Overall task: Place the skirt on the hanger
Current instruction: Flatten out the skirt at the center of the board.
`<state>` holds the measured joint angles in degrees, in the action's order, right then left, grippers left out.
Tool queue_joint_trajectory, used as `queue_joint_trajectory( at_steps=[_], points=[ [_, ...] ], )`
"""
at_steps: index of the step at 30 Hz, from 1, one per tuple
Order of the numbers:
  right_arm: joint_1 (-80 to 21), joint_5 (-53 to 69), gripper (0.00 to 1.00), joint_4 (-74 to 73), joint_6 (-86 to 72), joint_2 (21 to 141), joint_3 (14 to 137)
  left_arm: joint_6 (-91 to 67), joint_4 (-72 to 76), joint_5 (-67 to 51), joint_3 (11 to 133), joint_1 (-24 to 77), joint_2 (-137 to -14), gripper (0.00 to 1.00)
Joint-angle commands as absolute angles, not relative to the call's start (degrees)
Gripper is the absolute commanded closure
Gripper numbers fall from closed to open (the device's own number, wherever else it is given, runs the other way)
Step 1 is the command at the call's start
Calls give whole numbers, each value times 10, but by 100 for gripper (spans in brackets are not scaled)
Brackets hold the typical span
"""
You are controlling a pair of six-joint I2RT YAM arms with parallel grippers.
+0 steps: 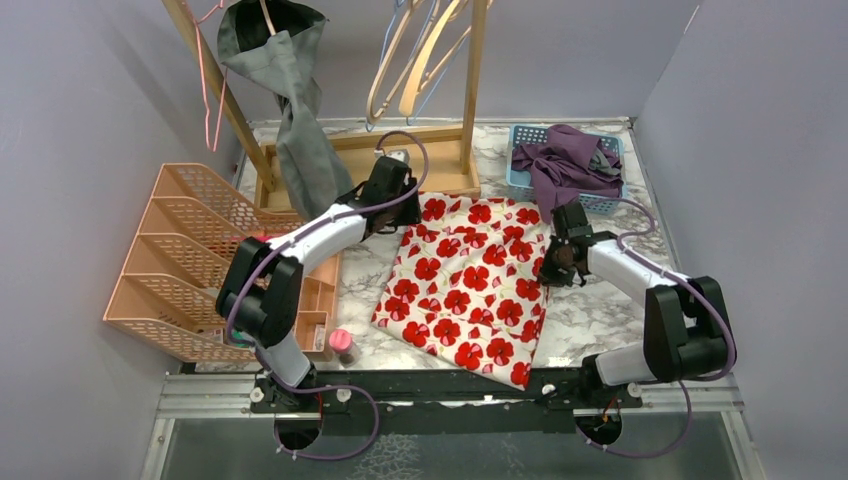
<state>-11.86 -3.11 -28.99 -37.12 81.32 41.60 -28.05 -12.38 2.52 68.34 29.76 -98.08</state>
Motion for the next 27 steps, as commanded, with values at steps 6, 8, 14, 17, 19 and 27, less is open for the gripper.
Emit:
queue_joint_trajectory(
  at_steps=[6, 8, 14, 17, 19, 27],
  points=[
    [-113, -77, 99, -353, -398, 785, 392, -276, -198, -6, 578, 305, -855, 51],
    [-114, -117, 99, -374, -413, 776, 401, -278, -217, -7, 556, 305, -828, 50],
    [-114, -194, 99, -440, -474, 746, 425, -291, -246, -31, 493, 306, -758, 49],
    [-114, -214, 99, -457, -486, 740, 432, -295, -246, -84, 468, 306, -738, 49],
    [-114, -234, 99, -470, -492, 737, 435, -294, -246, -122, 455, 306, -730, 49],
    [-114, -108, 56, -402, -383, 708, 436, -298, -268, -152, 419, 314, -715, 48]
  ],
)
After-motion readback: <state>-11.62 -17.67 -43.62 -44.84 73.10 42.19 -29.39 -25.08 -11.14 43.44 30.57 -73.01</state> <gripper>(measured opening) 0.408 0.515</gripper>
